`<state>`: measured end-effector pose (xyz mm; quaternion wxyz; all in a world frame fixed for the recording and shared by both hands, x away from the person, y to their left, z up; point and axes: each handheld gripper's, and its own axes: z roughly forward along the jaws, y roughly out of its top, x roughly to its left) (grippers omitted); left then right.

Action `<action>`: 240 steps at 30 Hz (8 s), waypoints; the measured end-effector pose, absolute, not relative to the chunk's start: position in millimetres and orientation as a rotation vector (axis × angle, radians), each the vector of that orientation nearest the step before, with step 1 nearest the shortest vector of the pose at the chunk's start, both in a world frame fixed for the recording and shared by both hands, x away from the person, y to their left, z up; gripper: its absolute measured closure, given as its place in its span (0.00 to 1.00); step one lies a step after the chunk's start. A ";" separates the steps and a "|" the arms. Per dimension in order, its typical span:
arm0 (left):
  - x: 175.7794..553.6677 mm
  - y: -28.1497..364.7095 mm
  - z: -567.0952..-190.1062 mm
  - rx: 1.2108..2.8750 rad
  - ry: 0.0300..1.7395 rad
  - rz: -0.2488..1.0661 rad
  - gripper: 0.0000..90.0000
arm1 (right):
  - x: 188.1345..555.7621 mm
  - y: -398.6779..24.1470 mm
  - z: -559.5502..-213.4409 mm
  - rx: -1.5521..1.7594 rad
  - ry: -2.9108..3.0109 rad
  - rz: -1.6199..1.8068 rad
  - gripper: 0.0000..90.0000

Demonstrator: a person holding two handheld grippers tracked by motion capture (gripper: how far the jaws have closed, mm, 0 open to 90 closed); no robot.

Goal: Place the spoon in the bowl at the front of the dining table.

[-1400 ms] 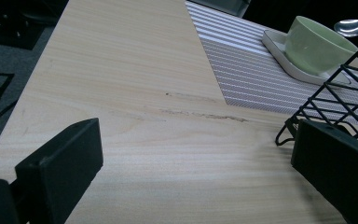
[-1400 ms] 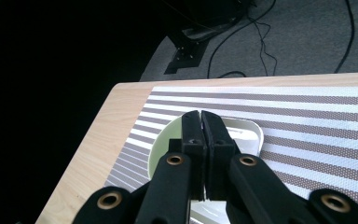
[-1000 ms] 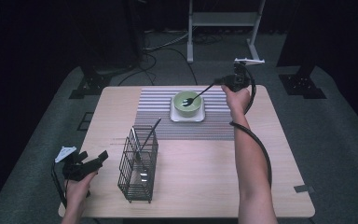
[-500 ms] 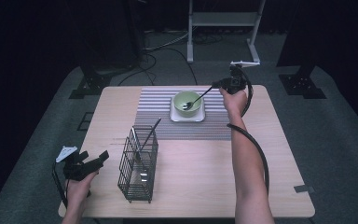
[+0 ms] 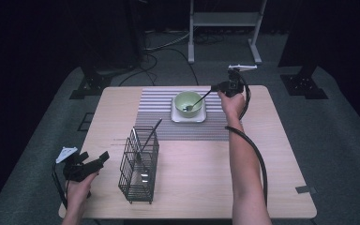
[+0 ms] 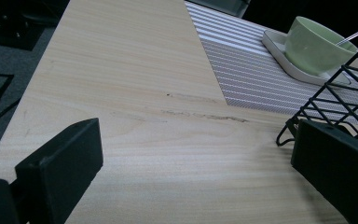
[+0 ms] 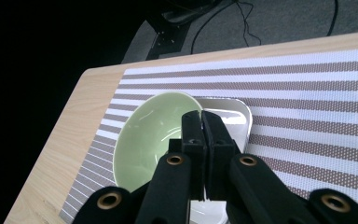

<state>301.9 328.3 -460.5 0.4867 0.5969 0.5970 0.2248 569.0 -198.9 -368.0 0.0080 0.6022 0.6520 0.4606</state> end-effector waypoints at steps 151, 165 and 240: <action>298.1 325.5 -462.3 1.482 1.457 0.555 0.01 | 424.4 -212.8 -418.4 1.612 2.567 1.660 0.26; 298.0 325.4 -462.5 1.482 1.457 0.556 0.01 | 411.6 -214.5 -427.6 1.599 2.587 1.660 0.26; 297.7 323.2 -462.5 1.489 1.453 0.552 0.01 | 334.5 -235.8 -459.1 1.518 2.571 1.757 0.26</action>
